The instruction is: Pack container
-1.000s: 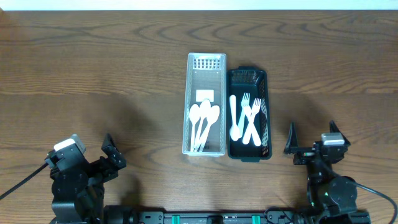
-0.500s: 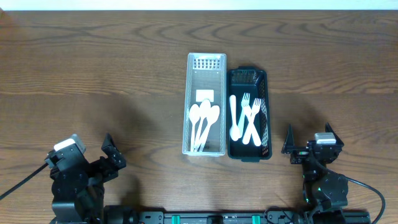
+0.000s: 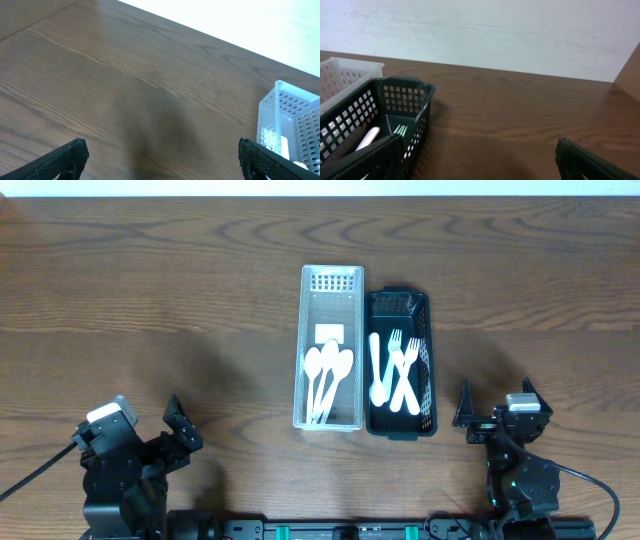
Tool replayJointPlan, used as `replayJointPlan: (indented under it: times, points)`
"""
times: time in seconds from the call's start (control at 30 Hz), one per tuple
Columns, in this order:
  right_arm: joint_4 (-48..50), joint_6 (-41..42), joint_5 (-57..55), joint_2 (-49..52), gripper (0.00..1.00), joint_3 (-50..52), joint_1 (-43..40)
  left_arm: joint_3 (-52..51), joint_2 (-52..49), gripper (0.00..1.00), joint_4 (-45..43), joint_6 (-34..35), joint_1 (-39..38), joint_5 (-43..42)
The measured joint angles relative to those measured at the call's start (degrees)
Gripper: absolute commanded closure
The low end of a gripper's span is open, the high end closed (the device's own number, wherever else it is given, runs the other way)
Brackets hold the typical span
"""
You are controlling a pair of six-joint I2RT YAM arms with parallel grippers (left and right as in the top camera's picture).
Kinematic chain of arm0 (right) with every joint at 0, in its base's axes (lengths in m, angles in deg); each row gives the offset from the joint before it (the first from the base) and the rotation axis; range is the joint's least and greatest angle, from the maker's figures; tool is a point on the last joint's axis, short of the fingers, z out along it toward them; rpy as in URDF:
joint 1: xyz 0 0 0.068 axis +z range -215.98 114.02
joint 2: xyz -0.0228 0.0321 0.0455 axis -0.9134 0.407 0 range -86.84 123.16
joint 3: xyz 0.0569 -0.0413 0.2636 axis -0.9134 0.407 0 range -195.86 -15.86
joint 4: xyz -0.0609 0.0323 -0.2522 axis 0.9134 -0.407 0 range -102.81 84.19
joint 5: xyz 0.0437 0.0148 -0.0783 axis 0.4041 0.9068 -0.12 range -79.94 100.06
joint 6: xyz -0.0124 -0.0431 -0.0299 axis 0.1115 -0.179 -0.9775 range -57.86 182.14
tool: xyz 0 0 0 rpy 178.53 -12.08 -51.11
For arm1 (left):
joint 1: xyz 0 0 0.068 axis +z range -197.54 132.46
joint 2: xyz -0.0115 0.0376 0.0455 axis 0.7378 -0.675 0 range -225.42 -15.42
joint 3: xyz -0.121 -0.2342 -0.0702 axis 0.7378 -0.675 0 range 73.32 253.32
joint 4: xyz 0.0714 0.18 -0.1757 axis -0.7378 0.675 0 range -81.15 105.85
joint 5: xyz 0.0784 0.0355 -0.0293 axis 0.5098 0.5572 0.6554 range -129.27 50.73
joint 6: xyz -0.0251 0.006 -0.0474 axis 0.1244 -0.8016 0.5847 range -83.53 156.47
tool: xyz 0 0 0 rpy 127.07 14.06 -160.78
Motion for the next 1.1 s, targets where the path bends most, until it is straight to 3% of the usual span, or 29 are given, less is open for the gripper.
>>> replayJointPlan:
  times: [0.63, 1.1]
  points:
    - [0.0, 0.0, 0.0, 0.0, 0.01, 0.0, 0.0, -2.9, 2.3, 0.02, 2.7, -1.5, 0.5, -1.6]
    - [0.0, 0.0, 0.0, 0.0, 0.01, 0.1, 0.0, -27.3, 17.2, 0.02, -30.6, -14.0, 0.6, -10.0]
